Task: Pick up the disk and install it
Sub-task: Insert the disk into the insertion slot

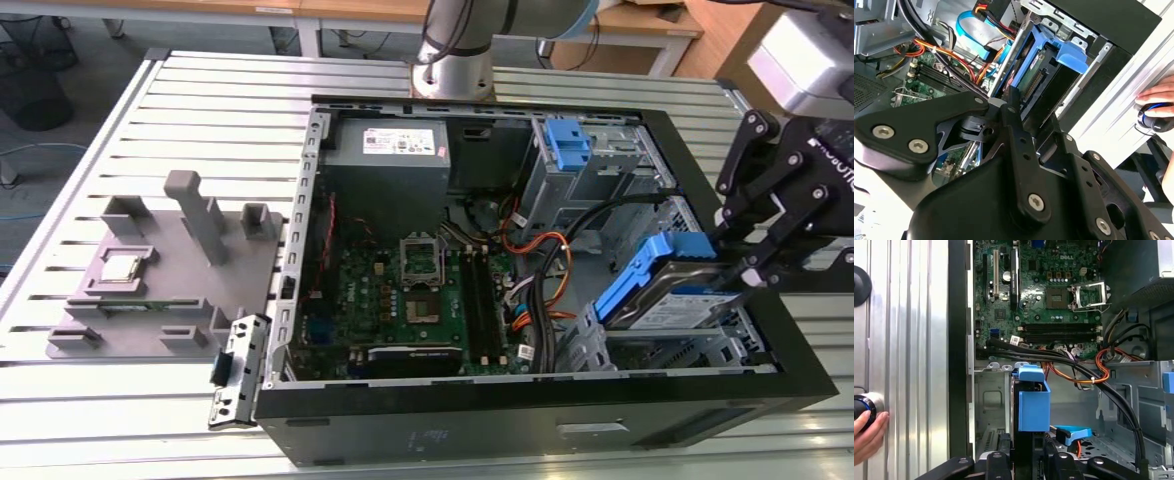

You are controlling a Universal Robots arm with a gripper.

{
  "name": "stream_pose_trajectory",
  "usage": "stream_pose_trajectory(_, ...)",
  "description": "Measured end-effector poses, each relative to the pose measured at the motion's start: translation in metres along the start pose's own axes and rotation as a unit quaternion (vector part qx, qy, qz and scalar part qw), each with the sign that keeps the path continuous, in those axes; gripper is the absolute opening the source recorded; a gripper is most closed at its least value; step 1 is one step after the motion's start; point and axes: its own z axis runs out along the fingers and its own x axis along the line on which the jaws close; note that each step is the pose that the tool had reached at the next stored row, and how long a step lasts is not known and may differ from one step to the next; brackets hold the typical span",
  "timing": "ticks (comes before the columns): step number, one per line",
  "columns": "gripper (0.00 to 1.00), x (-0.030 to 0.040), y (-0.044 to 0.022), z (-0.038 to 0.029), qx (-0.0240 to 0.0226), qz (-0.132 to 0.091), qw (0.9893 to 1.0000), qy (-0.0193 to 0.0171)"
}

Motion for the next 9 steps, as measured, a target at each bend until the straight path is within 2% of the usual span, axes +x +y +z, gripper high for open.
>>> stream_pose_trajectory(3, 0.35, 0.0004, -0.0002, 0.0043, 0.0, 0.0, 1.0, 0.0)
stream_pose_trajectory(9, 0.36, 0.0004, -0.0002, 0.0043, 0.0, 0.0, 1.0, 0.0002)
